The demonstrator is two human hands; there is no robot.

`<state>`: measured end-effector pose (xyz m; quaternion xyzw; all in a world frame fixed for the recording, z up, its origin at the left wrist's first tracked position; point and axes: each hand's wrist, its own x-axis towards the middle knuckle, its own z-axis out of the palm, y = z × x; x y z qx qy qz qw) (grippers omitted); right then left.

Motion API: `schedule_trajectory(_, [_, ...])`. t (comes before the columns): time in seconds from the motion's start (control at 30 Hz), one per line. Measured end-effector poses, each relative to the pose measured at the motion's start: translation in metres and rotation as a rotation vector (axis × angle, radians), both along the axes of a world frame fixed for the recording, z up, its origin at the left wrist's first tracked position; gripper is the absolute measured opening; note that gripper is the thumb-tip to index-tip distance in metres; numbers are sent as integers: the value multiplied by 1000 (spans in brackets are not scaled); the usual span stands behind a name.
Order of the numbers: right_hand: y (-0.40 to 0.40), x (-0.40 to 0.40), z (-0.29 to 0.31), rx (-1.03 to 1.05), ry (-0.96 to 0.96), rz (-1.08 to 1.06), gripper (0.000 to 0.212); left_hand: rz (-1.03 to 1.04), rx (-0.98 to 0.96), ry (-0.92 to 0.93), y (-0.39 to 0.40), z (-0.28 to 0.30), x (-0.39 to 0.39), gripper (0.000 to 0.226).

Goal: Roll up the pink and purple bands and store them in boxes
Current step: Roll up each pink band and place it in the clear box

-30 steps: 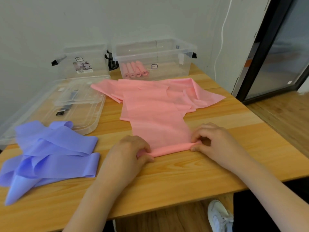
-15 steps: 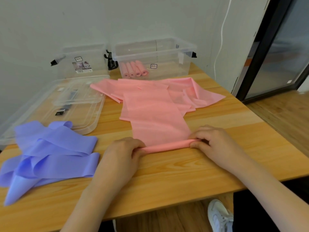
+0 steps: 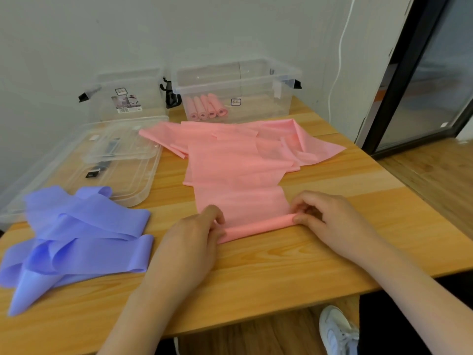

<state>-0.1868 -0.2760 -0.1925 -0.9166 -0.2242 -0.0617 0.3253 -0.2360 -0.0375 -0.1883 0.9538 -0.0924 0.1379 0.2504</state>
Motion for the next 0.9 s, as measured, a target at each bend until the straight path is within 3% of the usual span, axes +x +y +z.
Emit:
schedule_trajectory(0.1, [1,1,-2,14,-32,-19,9,-47,26,-6,1,1,-1,5])
schedule_trajectory(0.2, [1,1,-2,-28,-19,21,8,-56,40,22,3,-1,3,18])
schedule_trajectory(0.5, [3,-1,-1,32,13,-23,18,-7,4,-26,3,1,2,6])
schedule_trajectory(0.67, [2,0,1,-43,29,34,19,-39,42,-4,5,-2,5,17])
schedule_trajectory(0.9, [3,0,-3,-36,-36,-25,9,40,-85,-20,4,2,2,19])
